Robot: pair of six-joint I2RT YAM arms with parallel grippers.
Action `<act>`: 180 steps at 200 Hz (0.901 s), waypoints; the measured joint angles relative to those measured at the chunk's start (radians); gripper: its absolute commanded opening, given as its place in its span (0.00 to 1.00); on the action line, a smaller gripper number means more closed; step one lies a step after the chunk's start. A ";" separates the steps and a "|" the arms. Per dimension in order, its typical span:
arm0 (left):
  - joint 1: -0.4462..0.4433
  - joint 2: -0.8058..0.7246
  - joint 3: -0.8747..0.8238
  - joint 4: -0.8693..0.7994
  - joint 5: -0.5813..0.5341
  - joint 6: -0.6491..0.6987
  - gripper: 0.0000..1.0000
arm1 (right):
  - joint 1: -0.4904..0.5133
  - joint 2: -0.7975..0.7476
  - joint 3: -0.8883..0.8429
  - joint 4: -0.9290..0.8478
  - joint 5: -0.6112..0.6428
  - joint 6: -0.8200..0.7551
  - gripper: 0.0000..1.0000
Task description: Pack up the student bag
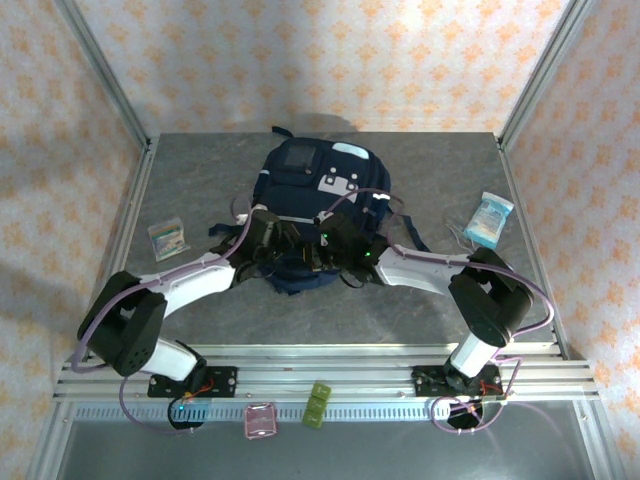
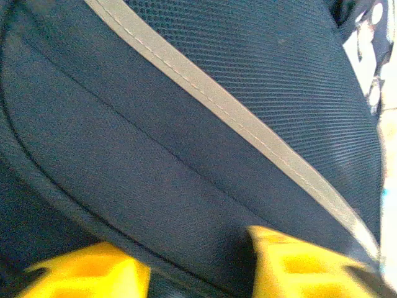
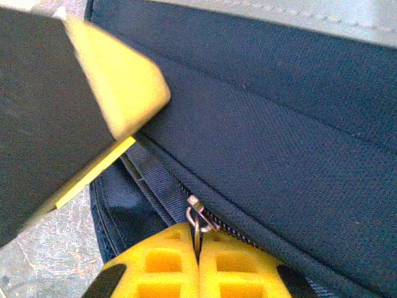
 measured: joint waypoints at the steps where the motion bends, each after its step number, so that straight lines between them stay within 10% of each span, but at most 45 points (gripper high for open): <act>1: 0.000 0.002 0.000 0.000 -0.001 0.004 0.15 | 0.000 0.000 0.000 0.000 0.000 0.000 0.00; 16: 0.005 0.013 0.003 0.001 -0.005 -0.013 0.00 | 0.000 0.000 -0.002 0.000 0.003 0.000 0.00; 180: 0.110 -0.018 -0.001 0.039 0.144 0.070 0.00 | -0.237 -0.175 -0.137 -0.075 0.035 -0.035 0.00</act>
